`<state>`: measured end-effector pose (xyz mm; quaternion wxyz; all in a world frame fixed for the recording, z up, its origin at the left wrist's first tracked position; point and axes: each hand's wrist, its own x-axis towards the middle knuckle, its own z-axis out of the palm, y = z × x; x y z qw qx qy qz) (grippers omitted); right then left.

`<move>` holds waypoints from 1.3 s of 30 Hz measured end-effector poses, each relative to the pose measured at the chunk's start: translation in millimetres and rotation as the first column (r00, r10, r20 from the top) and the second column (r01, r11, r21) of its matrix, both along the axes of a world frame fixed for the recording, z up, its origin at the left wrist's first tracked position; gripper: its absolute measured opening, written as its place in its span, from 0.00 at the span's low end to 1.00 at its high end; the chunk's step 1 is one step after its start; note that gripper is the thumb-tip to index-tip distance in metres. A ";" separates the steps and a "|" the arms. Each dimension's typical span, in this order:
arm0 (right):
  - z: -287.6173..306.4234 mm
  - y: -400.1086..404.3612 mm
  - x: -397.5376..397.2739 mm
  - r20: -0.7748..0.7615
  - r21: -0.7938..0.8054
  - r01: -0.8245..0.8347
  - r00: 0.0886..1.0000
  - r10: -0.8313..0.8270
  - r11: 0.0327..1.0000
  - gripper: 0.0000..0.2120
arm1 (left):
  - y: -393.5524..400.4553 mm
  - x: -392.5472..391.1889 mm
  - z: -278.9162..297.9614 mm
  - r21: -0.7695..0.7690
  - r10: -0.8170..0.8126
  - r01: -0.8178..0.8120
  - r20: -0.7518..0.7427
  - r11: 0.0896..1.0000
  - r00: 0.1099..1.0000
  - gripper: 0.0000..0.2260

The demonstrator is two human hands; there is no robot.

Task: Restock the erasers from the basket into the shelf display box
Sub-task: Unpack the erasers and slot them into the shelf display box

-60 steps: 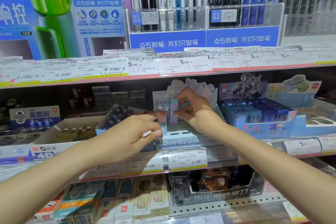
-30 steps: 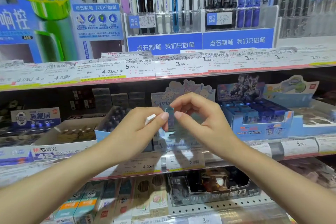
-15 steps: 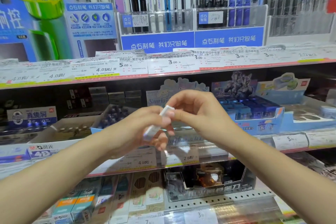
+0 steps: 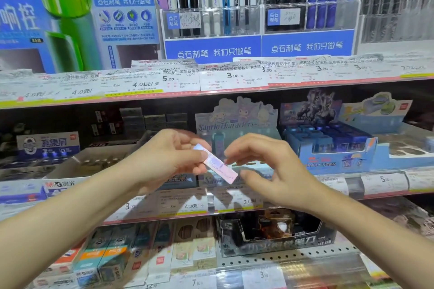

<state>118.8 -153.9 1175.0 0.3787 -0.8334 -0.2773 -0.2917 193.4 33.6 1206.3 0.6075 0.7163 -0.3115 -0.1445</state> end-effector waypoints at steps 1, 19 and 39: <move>2.6 1.9 2.6 -0.076 0.049 0.013 0.997 -0.009 0.999 0.12 | -0.8 -0.1 0.4 0.005 -0.007 0.007 0.048 1.000 0.999 0.04; 11.5 -3.9 58.4 -0.141 0.170 0.162 0.980 -0.139 0.972 0.19 | 16.3 17.9 -21.5 0.430 -0.234 -0.371 0.852 0.823 0.468 0.30; -4.4 -8.0 82.6 -0.044 0.102 0.185 0.982 -0.181 0.977 0.17 | 19.2 21.1 -20.0 0.469 -0.257 -0.266 0.783 0.842 0.566 0.32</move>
